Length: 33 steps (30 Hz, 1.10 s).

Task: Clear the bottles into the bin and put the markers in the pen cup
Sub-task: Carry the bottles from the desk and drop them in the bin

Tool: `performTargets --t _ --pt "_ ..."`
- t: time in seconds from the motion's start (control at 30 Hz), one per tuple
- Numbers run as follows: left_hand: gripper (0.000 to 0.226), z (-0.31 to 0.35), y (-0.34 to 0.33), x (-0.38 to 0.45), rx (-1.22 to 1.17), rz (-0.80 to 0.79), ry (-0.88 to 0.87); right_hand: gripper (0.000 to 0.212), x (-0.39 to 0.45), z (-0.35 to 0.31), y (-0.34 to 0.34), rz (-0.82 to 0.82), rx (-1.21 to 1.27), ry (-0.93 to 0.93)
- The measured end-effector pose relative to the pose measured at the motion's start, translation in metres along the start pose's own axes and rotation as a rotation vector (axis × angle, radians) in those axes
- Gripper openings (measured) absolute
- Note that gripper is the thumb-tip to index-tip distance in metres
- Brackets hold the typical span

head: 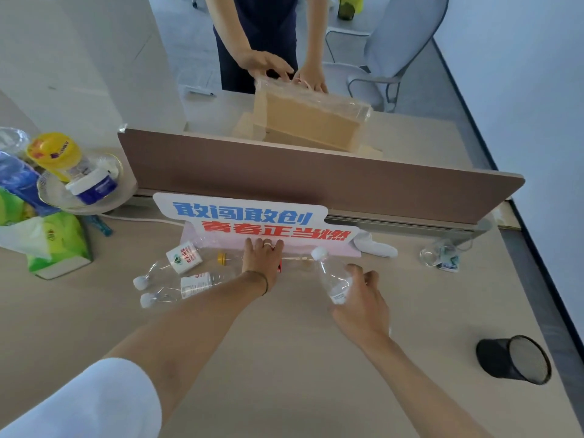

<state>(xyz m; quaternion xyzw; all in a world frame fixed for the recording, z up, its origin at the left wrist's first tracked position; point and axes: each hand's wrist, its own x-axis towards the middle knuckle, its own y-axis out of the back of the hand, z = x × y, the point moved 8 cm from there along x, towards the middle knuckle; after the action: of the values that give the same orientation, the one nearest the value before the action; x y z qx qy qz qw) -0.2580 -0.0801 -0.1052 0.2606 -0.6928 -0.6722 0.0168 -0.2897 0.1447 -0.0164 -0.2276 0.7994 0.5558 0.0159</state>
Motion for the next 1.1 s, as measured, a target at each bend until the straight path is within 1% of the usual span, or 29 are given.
performTargets --t 0.13,0.27,0.4,0.53,0.67,0.77,0.9,1.0,1.1 --pt "0.070 0.002 0.004 -0.002 -0.035 0.013 -0.023 0.070 0.003 0.007 0.005 0.026 0.036 -0.037" --pt "0.070 0.006 0.015 -0.010 -0.120 0.018 -0.048 0.070 -0.002 0.007 0.012 0.046 0.073 -0.063" --pt "0.075 0.010 0.008 -0.013 -0.090 -0.057 -0.067 0.071 -0.010 0.005 0.019 0.052 0.091 -0.049" --pt "0.068 0.017 -0.003 -0.015 -0.087 -0.072 -0.065 0.072 -0.018 0.012 0.022 0.065 0.083 -0.055" --pt "0.071 0.028 -0.003 -0.026 -0.254 -0.049 -0.076 0.070 -0.028 0.017 0.020 0.079 0.094 -0.061" --pt "0.078 0.032 0.015 -0.038 -0.375 0.015 -0.071 0.068 -0.034 0.019 0.026 0.102 0.136 -0.098" --pt "0.082 0.037 0.043 -0.048 -0.552 0.081 -0.014 0.069 -0.046 0.022 0.051 0.198 0.263 -0.125" --pt "0.082 0.056 0.049 -0.058 -0.692 0.059 -0.009 0.071 -0.061 0.032 0.067 0.260 0.312 -0.157" --pt "0.080 0.085 0.046 -0.078 -0.880 -0.023 0.007 0.073 -0.083 0.055 0.078 0.318 0.348 -0.216"
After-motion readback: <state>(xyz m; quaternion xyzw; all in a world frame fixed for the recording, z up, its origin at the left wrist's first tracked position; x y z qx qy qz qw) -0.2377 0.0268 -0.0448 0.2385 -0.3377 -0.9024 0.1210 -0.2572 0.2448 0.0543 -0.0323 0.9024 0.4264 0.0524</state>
